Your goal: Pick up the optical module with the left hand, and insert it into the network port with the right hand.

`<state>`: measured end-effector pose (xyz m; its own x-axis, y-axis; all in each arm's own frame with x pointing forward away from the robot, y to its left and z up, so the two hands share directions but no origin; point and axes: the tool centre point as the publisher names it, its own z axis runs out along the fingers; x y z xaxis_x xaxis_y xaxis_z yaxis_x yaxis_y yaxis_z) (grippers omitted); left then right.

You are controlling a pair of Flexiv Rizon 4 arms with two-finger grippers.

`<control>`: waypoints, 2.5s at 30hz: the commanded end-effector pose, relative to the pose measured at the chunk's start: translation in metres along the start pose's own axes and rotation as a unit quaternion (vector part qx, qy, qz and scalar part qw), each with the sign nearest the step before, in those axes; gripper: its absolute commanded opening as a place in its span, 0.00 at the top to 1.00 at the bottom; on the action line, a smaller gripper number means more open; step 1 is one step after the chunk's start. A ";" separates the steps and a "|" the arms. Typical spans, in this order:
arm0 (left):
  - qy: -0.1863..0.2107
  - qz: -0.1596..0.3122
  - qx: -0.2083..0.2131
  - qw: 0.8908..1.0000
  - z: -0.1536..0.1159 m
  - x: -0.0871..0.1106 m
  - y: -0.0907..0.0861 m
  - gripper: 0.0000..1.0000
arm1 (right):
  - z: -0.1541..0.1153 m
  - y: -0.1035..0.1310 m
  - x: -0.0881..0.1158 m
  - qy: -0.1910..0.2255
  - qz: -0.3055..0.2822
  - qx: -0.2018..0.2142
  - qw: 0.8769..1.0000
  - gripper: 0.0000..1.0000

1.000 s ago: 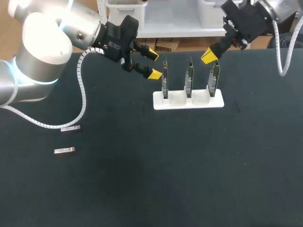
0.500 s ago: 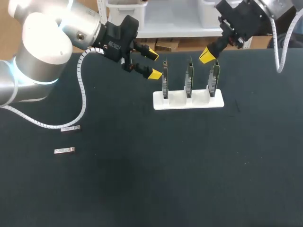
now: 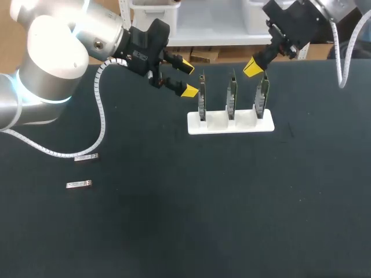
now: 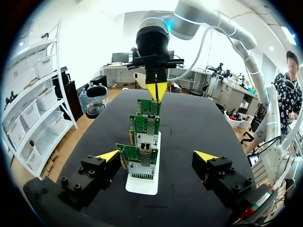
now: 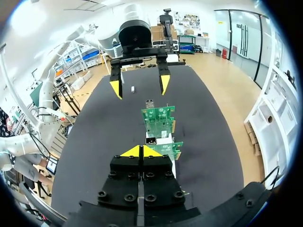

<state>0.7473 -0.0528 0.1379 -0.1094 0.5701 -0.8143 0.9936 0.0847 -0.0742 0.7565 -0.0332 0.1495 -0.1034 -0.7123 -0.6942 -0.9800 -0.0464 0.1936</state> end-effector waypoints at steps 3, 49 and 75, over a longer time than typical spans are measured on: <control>0.002 -0.001 0.002 1.000 0.000 -0.001 0.002 0.00 | -0.001 -0.002 0.000 0.000 -0.001 0.001 1.000 1.00; 0.090 0.075 -0.091 0.989 -0.110 0.020 -0.030 0.00 | -0.002 -0.002 0.001 -0.001 0.002 0.006 1.000 0.00; 0.156 0.067 -0.122 0.978 -0.164 0.102 -0.055 0.00 | -0.002 -0.002 0.001 -0.001 0.002 0.006 1.000 0.00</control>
<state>0.6775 0.1346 0.1541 -0.0206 0.8081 -0.5887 0.9683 0.1628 0.1896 0.7597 -0.0350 0.1497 -0.1071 -0.7108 -0.6952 -0.9810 -0.0382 0.1902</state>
